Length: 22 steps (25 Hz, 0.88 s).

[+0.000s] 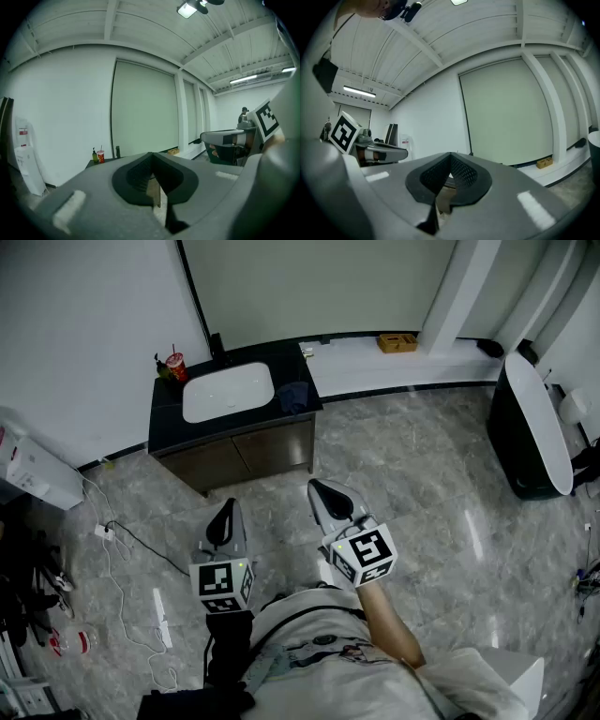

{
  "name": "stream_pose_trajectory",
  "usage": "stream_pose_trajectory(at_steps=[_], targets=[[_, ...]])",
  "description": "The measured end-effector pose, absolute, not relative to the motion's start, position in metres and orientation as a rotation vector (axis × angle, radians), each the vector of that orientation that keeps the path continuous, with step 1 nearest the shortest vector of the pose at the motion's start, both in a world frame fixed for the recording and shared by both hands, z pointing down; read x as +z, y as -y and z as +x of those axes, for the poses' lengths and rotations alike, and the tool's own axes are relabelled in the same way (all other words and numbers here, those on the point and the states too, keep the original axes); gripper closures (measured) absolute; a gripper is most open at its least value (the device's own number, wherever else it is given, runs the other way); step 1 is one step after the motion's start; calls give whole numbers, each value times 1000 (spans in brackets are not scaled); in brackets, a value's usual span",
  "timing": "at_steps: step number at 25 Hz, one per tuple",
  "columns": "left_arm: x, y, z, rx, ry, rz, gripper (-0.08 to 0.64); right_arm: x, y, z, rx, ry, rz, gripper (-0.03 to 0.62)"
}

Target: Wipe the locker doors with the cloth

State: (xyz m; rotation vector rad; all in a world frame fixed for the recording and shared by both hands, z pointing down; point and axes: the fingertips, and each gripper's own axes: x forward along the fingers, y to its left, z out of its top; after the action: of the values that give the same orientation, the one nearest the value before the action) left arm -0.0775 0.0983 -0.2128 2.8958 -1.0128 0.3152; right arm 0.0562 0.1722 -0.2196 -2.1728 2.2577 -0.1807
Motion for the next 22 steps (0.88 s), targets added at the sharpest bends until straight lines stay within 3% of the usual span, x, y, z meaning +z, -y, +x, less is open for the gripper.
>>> stream_pose_trajectory(at_steps=[22], targets=[[-204,-114,-63,374,1006,2883,560,-212,-187,71,-215,-2235,-2131,589]])
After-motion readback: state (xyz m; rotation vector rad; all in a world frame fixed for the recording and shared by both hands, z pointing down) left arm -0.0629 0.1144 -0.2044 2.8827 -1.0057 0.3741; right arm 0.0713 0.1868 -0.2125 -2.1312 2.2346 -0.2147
